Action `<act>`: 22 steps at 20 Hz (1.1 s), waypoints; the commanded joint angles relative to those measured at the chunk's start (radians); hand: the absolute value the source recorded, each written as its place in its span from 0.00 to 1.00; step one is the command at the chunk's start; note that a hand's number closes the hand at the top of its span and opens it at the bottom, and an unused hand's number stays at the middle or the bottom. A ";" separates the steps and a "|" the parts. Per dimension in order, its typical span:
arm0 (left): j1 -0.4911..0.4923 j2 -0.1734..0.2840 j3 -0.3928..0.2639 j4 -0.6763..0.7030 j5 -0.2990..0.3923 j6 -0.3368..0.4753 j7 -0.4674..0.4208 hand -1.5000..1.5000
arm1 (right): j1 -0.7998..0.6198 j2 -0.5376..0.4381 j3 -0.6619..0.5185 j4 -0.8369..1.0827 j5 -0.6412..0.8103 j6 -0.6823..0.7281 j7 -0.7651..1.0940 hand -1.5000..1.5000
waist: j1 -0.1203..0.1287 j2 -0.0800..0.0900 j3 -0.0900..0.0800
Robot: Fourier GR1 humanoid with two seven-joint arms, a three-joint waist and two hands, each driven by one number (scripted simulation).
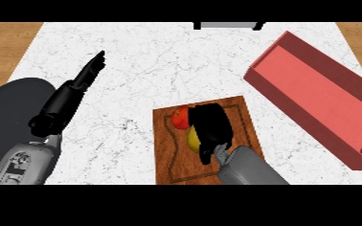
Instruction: Pick the lemon from the cutting board and place it in the cardboard box
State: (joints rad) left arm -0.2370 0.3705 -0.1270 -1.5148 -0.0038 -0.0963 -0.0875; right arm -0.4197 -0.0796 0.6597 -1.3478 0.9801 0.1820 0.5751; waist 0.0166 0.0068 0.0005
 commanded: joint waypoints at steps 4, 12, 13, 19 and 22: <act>-0.005 -0.048 -0.023 0.010 -0.042 0.029 -0.001 0.50 | -0.105 -0.080 -0.072 0.074 -0.040 -0.148 -0.378 1.00 | -0.012 -0.002 0.000; 0.026 -0.030 0.022 -0.011 -0.025 -0.004 0.015 0.50 | -0.150 -0.149 -0.152 -0.259 -0.002 -0.044 -0.316 1.00 | -0.026 -0.010 -0.001; 0.007 -0.035 0.027 0.034 -0.039 -0.009 -0.023 0.50 | -0.144 -0.078 -0.120 -0.268 0.058 -0.051 -0.227 1.00 | -0.025 -0.009 -0.001; 0.031 -0.030 0.020 -0.007 -0.046 -0.009 0.005 0.50 | -0.171 -0.067 -0.350 -0.387 0.021 -0.069 -0.043 1.00 | -0.031 -0.011 -0.001; 0.059 -0.017 0.036 -0.074 -0.021 -0.025 0.038 0.50 | -0.152 -0.101 -0.455 -0.396 0.013 -0.102 -0.023 1.00 | -0.018 -0.011 0.000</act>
State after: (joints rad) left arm -0.2078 0.3558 -0.0855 -1.5335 -0.0259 -0.1186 -0.0756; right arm -0.5753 -0.1493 0.3309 -1.7020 1.0143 0.0908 0.5121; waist -0.0090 -0.0041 -0.0001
